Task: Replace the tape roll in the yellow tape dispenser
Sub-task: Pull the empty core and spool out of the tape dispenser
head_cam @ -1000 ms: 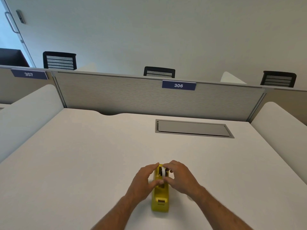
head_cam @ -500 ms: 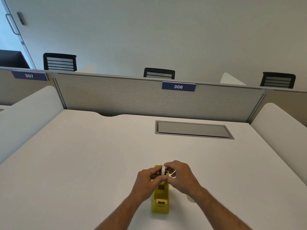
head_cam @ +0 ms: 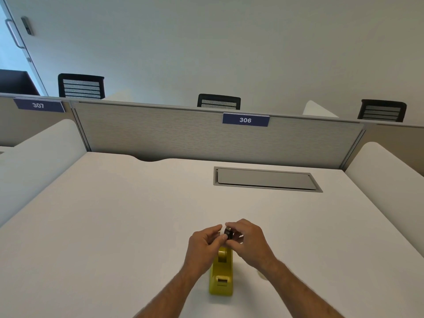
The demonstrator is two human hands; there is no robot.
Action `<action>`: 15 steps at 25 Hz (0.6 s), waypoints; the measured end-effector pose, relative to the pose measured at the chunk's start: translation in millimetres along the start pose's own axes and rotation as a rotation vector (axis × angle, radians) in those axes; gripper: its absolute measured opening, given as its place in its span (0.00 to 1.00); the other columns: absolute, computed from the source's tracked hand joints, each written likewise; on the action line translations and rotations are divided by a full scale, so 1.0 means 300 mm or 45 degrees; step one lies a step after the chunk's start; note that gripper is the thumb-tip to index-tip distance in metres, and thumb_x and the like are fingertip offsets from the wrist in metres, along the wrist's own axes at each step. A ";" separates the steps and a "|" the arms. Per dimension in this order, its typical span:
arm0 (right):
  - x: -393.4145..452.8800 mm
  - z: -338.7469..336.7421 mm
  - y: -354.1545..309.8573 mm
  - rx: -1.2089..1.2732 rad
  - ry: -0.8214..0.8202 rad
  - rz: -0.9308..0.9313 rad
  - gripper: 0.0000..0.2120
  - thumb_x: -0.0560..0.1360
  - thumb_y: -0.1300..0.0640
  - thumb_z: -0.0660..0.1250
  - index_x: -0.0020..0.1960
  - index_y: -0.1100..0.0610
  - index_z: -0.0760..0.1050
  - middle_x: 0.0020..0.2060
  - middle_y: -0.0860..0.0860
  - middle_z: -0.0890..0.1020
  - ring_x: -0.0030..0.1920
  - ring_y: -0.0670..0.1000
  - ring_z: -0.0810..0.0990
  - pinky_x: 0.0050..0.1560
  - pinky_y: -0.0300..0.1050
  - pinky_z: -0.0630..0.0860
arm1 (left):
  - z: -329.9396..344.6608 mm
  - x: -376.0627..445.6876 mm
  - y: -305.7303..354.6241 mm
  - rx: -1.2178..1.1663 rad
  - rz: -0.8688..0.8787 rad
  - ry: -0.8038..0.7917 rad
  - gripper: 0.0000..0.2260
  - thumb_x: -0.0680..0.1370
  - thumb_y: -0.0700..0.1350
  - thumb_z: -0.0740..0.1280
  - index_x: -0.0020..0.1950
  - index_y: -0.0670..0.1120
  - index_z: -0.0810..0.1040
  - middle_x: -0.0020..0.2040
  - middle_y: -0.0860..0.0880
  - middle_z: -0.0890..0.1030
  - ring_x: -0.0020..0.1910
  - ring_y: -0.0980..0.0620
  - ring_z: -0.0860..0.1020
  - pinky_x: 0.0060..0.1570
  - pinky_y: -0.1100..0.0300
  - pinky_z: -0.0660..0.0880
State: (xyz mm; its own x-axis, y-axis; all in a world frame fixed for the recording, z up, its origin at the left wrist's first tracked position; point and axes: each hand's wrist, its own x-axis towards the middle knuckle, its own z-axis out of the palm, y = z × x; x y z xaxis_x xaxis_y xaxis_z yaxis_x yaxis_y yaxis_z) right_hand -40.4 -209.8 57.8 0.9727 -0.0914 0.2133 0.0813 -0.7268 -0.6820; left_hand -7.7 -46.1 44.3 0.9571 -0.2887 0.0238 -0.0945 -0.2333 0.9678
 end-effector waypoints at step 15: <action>-0.028 0.023 -0.046 0.097 0.193 -0.094 0.19 0.75 0.54 0.73 0.65 0.55 0.77 0.52 0.45 0.83 0.49 0.45 0.82 0.51 0.36 0.82 | 0.002 0.029 0.019 -0.375 -0.144 0.071 0.09 0.79 0.43 0.70 0.59 0.46 0.84 0.49 0.49 0.88 0.48 0.51 0.86 0.50 0.54 0.84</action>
State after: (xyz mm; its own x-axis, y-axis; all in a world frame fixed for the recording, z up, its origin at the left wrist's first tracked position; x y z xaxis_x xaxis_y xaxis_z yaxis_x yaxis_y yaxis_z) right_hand -48.2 -194.4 60.7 0.9200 -0.1457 0.3639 0.1730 -0.6822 -0.7104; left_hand 0.0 -50.5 50.0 0.9713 -0.2233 -0.0822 0.0888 0.0200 0.9958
